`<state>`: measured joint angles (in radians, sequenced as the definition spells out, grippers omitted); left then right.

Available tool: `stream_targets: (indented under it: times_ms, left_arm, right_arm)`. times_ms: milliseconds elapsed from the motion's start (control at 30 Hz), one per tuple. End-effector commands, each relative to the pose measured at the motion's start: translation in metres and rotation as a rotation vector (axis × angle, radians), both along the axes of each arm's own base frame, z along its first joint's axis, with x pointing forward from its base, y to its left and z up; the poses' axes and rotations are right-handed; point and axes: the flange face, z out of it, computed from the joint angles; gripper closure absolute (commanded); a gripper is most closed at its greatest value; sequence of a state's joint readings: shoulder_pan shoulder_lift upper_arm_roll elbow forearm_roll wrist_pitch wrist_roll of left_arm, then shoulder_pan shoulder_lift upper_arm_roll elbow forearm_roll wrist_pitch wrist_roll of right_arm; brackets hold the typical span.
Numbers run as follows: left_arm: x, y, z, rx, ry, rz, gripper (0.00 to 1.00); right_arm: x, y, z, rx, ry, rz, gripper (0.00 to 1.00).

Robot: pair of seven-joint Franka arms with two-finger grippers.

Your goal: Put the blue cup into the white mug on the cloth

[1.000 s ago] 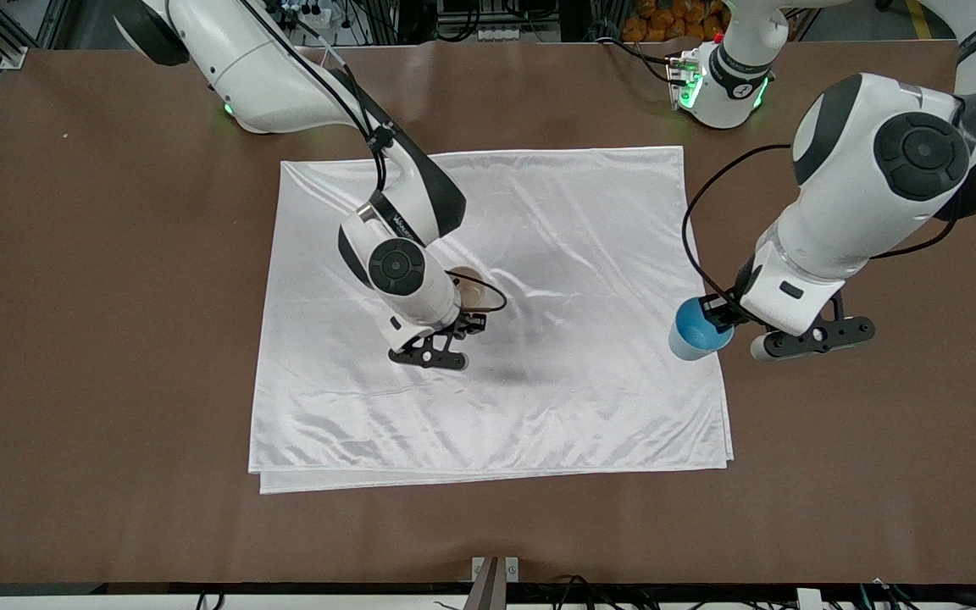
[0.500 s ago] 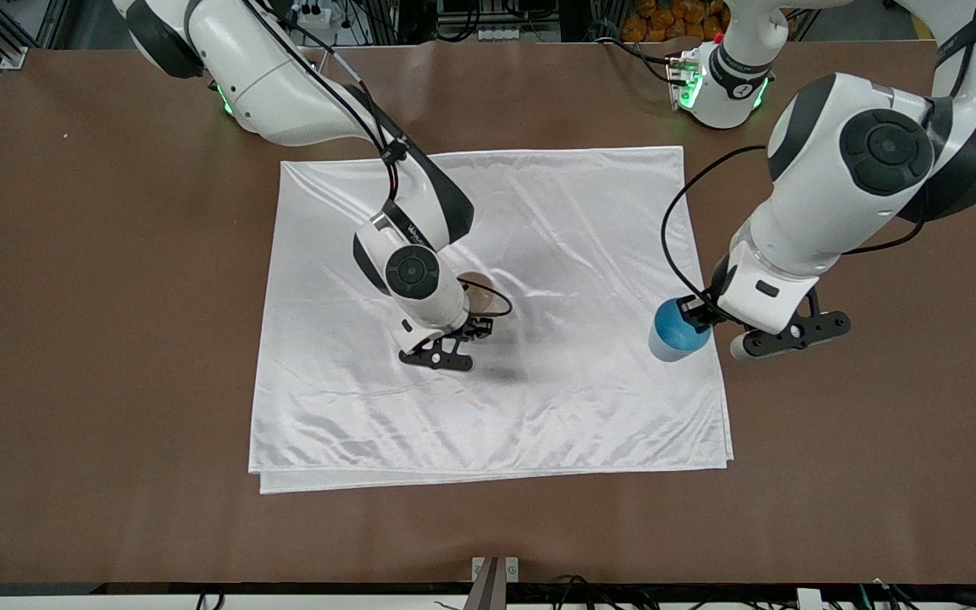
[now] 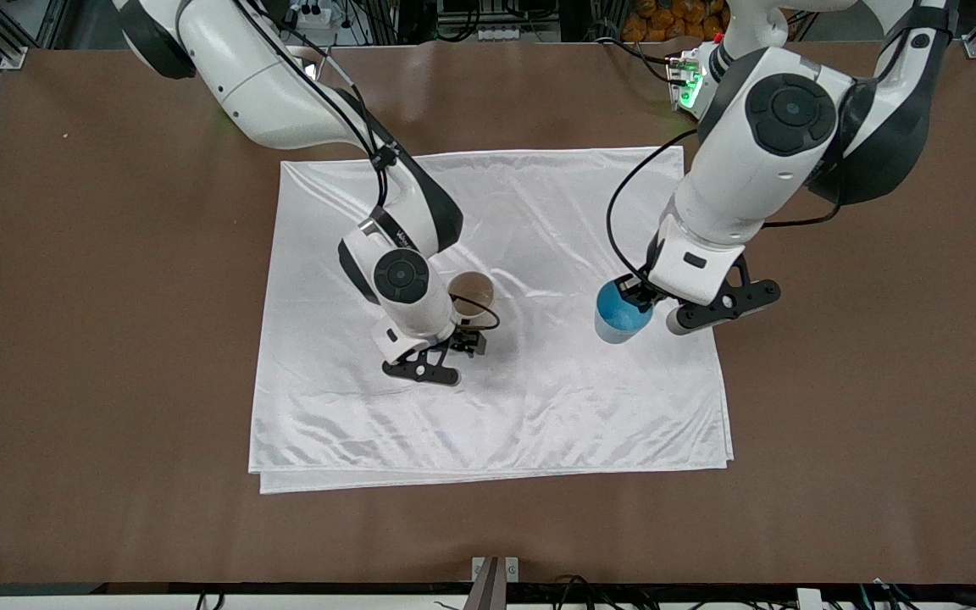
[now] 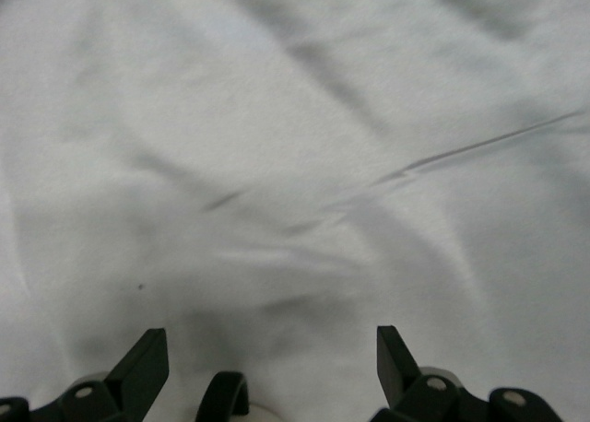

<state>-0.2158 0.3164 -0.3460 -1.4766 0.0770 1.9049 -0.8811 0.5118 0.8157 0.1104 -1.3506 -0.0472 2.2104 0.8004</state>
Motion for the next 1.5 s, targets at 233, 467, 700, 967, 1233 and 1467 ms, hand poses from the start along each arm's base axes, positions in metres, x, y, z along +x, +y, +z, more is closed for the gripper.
stream_targets:
  times_ms: [233,467,700,967,1233,1467]
  left_arm:
    - [-0.041,-0.091,-0.032,0.033,0.003,0.013,1.0]
    - [-0.072,-0.149,-0.076,0.054,0.017,-0.01,1.0]
    - [-0.084,-0.174,-0.112,0.063,0.049,0.01,1.0]
    - [-0.084,-0.198,-0.138,0.032,0.057,0.023,1.0]
    - [-0.085,-0.206,-0.155,0.026,0.067,0.025,1.0]
    - [-0.084,-0.207,-0.165,0.028,0.074,0.026,1.0]
  right_arm:
    - [0.053,-0.139,0.026,-0.077,0.121,0.107,0.0]
    - [0.071,-0.212,0.035,-0.079,0.168,0.163,0.0]
    - [0.081,-0.274,0.033,-0.067,0.198,0.203,0.0]
    - [0.084,-0.338,0.02,-0.054,0.233,0.227,0.0]
    - [0.077,-0.342,0.022,-0.056,0.238,0.225,0.0]
    - [0.065,-0.349,0.032,-0.054,0.237,0.214,0.0]
